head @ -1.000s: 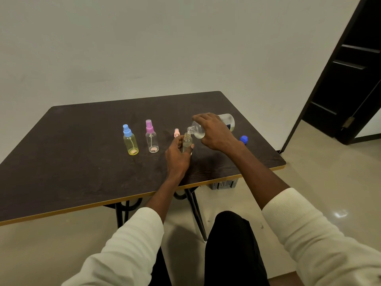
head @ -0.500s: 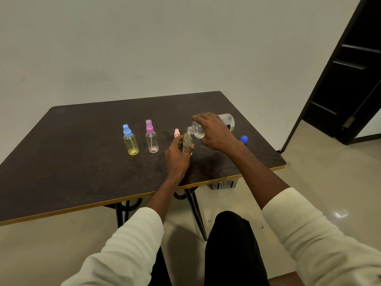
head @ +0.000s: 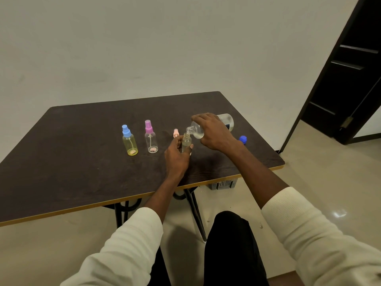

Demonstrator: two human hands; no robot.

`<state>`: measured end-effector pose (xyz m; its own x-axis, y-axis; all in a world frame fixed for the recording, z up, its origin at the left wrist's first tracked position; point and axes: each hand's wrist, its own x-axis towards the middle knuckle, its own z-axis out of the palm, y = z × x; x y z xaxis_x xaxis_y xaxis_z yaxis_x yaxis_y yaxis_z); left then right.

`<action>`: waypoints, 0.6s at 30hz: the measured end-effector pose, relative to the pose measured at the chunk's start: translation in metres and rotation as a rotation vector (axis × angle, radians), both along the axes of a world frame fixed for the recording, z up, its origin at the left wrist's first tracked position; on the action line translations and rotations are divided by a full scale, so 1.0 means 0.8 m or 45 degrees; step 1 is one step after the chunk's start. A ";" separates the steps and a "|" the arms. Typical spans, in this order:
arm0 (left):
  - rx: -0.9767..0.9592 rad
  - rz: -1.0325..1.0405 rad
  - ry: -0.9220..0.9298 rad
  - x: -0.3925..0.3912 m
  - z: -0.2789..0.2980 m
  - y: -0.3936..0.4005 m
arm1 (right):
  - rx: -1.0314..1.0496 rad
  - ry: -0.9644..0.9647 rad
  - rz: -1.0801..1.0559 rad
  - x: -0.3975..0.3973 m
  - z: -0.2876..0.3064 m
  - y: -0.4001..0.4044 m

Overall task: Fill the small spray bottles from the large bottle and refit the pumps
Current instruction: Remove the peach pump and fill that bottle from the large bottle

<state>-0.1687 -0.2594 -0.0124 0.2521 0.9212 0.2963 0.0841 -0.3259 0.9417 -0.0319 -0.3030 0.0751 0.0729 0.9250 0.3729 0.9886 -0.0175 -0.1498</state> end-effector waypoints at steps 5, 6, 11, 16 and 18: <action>0.001 0.005 -0.004 0.001 -0.001 0.002 | -0.001 -0.010 -0.002 0.000 0.001 -0.001; -0.001 0.005 -0.003 0.001 -0.001 0.002 | -0.002 -0.009 -0.002 0.000 0.001 -0.001; 0.001 0.001 -0.006 0.001 -0.002 0.001 | -0.009 -0.014 -0.002 -0.001 0.002 -0.001; 0.013 -0.006 -0.012 0.001 -0.002 0.001 | -0.008 -0.009 -0.001 -0.001 0.002 0.000; 0.017 -0.016 -0.013 0.001 -0.002 0.002 | 0.000 -0.014 0.001 -0.001 0.002 0.000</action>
<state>-0.1682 -0.2581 -0.0143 0.2604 0.9140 0.3112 0.0706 -0.3395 0.9379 -0.0324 -0.3033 0.0766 0.0682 0.9252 0.3734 0.9901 -0.0169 -0.1390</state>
